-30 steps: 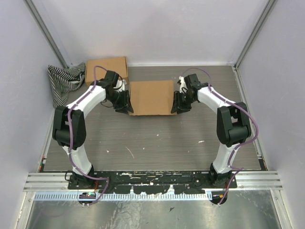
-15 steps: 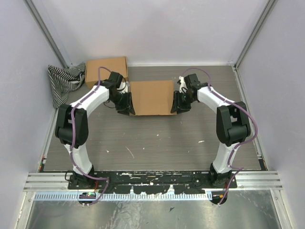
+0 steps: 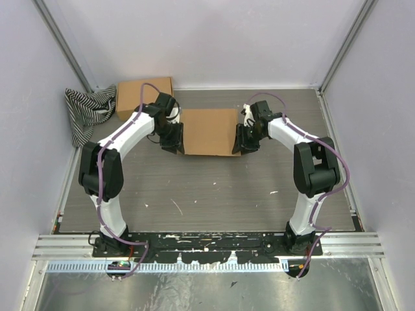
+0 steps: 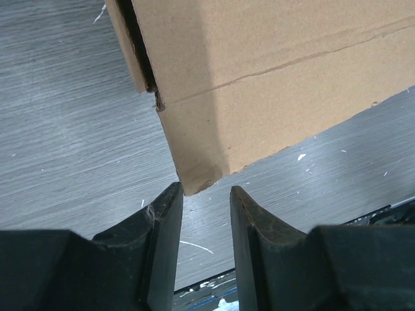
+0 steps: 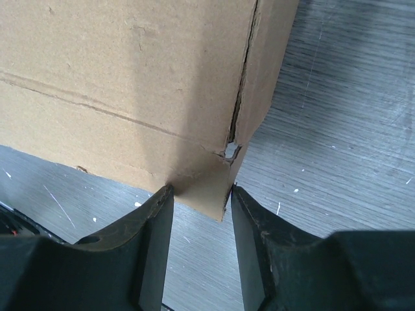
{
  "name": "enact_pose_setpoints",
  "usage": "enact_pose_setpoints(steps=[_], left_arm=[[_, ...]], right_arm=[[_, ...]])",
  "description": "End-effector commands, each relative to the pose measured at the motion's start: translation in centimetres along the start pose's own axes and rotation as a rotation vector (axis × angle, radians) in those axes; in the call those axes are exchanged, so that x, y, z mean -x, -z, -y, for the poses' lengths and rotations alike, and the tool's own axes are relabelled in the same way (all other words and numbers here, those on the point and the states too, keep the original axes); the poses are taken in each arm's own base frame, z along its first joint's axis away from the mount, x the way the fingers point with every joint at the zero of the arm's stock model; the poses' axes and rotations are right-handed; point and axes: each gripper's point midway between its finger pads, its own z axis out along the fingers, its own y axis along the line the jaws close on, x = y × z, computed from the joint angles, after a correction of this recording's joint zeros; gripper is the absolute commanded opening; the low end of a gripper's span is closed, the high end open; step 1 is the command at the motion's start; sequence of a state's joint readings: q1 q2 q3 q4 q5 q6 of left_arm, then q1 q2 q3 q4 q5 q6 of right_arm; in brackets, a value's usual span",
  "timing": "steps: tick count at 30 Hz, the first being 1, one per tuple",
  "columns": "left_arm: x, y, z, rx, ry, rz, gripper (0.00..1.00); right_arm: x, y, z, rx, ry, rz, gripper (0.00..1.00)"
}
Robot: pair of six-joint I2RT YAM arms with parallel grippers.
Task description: Fold the paper box
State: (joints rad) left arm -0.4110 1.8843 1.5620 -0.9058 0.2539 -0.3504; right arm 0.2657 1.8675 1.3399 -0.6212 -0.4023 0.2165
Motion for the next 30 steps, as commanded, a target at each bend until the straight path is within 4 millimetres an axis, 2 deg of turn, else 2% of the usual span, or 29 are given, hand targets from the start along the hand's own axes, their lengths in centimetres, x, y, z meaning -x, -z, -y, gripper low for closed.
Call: enact_pose_setpoints(steps=[1, 10, 14, 21, 30], left_arm=[[-0.3, 0.1, -0.2, 0.026, -0.019, -0.018, 0.41], [-1.2, -0.9, -1.4, 0.082, -0.029, -0.053, 0.42], [-1.2, -1.3, -1.7, 0.09, -0.022, -0.043, 0.42], [-0.8, -3.1, -1.8, 0.084, 0.006, -0.047, 0.4], [-0.6, -2.8, -1.7, 0.1, -0.007, -0.035, 0.35]], right_arm=[[1.9, 0.4, -1.3, 0.033, 0.024, 0.052, 0.46], [1.9, 0.4, -1.3, 0.032, 0.024, 0.053, 0.46], [2.0, 0.5, -1.4, 0.035, 0.023, 0.054, 0.46], [1.8, 0.2, -1.6, 0.047, 0.022, 0.049, 0.46], [1.7, 0.0, -1.6, 0.046, 0.024, 0.046, 0.46]])
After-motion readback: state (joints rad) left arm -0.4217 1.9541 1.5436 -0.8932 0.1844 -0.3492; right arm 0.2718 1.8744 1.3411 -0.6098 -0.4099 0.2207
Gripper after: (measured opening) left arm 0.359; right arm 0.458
